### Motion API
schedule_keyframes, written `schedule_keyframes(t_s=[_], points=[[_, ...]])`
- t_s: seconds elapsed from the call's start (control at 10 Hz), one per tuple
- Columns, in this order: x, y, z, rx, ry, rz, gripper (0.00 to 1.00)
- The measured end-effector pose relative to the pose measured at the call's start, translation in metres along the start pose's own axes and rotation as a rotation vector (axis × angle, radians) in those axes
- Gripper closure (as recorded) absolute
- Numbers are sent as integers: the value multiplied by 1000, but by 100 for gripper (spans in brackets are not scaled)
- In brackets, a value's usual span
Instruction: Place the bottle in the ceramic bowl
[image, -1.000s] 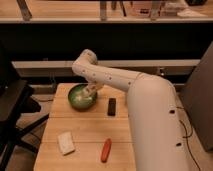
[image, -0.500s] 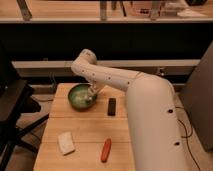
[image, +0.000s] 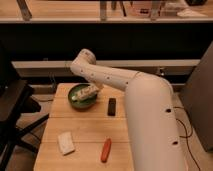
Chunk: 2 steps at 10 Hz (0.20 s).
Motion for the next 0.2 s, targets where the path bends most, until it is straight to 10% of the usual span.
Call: schedule_keyframes(t_s=[0.2], points=[[-3, -5, -2, 3, 9, -4, 69]])
